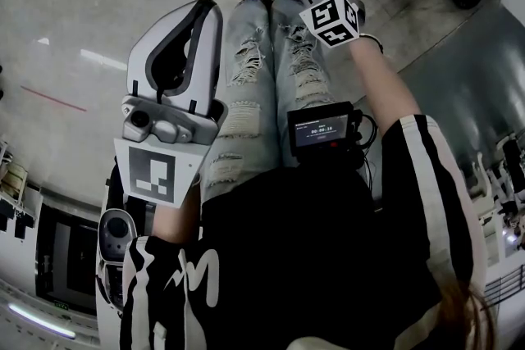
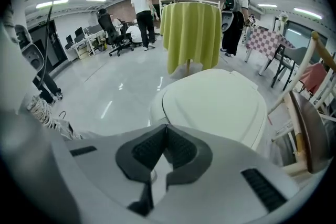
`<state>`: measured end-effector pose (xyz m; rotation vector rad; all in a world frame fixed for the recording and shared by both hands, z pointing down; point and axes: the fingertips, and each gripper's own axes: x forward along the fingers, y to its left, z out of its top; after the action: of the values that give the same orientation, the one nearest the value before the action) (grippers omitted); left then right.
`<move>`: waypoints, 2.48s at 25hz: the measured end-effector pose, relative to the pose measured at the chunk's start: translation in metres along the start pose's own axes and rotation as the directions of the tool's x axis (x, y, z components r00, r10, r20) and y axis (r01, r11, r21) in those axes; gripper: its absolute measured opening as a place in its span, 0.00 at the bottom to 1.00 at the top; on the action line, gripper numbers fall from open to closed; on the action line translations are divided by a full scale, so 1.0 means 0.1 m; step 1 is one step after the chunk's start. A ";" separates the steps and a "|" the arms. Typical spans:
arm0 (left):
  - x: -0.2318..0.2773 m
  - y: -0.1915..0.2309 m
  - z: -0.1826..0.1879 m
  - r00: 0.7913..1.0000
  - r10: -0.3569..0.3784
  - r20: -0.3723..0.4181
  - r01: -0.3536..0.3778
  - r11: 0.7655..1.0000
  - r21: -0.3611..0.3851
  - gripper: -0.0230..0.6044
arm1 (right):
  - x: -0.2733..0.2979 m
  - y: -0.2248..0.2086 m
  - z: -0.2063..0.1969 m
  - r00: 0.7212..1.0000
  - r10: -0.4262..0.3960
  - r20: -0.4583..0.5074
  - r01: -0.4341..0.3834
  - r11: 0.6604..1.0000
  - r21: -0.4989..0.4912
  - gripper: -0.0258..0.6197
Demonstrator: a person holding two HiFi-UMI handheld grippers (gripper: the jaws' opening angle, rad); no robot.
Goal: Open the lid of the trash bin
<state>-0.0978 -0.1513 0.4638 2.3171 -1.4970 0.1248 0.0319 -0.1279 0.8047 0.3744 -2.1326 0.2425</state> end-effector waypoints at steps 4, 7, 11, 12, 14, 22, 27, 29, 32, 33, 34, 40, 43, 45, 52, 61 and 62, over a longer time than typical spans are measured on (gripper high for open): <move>0.03 -0.02 0.02 1.000 -0.010 0.002 0.010 1.000 0.002 0.05 | 0.01 0.01 -0.01 1.000 -0.020 -0.005 0.020 1.000 -0.016 0.06; 0.03 -0.03 0.01 1.000 -0.010 0.004 0.010 1.000 -0.001 0.05 | 0.01 0.02 -0.01 0.999 -0.030 -0.012 0.029 0.999 -0.040 0.05; 0.06 -0.05 0.02 1.000 -0.020 0.004 0.020 1.000 -0.002 0.05 | 0.02 0.04 -0.02 0.999 -0.053 -0.013 0.052 0.996 -0.070 0.05; 0.07 -0.06 0.02 1.000 -0.024 0.005 0.024 1.000 -0.001 0.05 | 0.02 0.04 -0.02 0.998 -0.061 -0.014 0.059 0.995 -0.083 0.05; 0.08 -0.06 0.04 1.000 -0.028 0.009 0.028 1.000 -0.001 0.05 | 0.03 0.05 -0.01 0.997 -0.078 -0.023 0.075 0.990 -0.117 0.05; 0.10 -0.11 0.03 0.999 -0.043 0.008 0.043 0.999 0.002 0.05 | 0.05 0.10 -0.04 0.989 -0.137 -0.054 0.123 0.968 -0.217 0.05; 0.10 -0.12 0.03 0.999 -0.046 0.008 0.046 0.999 0.004 0.05 | 0.07 0.12 -0.05 0.985 -0.161 -0.060 0.142 0.959 -0.246 0.05; 0.10 -0.13 0.04 0.999 -0.047 0.010 0.047 0.999 0.004 0.05 | 0.07 0.12 -0.04 0.981 -0.182 -0.062 0.158 0.947 -0.278 0.04; 0.11 -0.14 0.06 0.998 -0.053 0.013 0.053 0.999 0.006 0.05 | 0.07 0.11 -0.03 0.973 -0.221 -0.066 0.190 0.930 -0.316 0.04; 0.10 -0.15 0.07 0.998 -0.056 0.013 0.056 0.998 0.008 0.05 | 0.07 0.11 -0.03 0.971 -0.229 -0.069 0.197 0.928 -0.315 0.04; 0.10 -0.15 0.06 0.998 -0.058 0.013 0.058 0.998 0.009 0.05 | 0.07 0.11 -0.04 0.969 -0.236 -0.072 0.203 0.928 -0.312 0.04; 0.10 -0.17 0.06 0.998 -0.063 0.009 0.063 0.998 0.014 0.05 | 0.08 0.10 -0.06 0.971 -0.223 -0.085 0.191 0.939 -0.287 0.04; 0.11 -0.18 0.09 0.998 -0.067 0.017 0.066 0.998 0.020 0.05 | 0.10 0.07 -0.05 0.976 -0.194 -0.098 0.161 0.947 -0.279 0.05; 0.11 -0.19 0.10 0.997 -0.069 0.021 0.068 0.997 0.023 0.05 | 0.10 0.05 -0.06 0.979 -0.168 -0.118 0.135 0.960 -0.245 0.05; 0.09 -0.21 0.14 0.997 -0.070 0.028 0.069 0.997 0.029 0.05 | 0.12 0.04 -0.05 0.977 -0.122 -0.176 0.085 0.975 -0.205 0.05; 0.04 -0.20 0.17 0.998 -0.056 0.034 0.054 0.998 0.042 0.05 | 0.02 0.04 -0.10 0.977 -0.100 -0.190 0.059 0.976 -0.210 0.05; 0.03 -0.19 0.18 0.998 -0.054 0.035 0.053 0.998 0.041 0.05 | 0.00 0.03 -0.11 0.976 -0.104 -0.190 0.063 0.976 -0.207 0.05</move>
<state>-0.0813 -0.1533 0.4434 2.4013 -1.4607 0.1004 0.0389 -0.1215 0.8105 0.3081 -1.9175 0.0149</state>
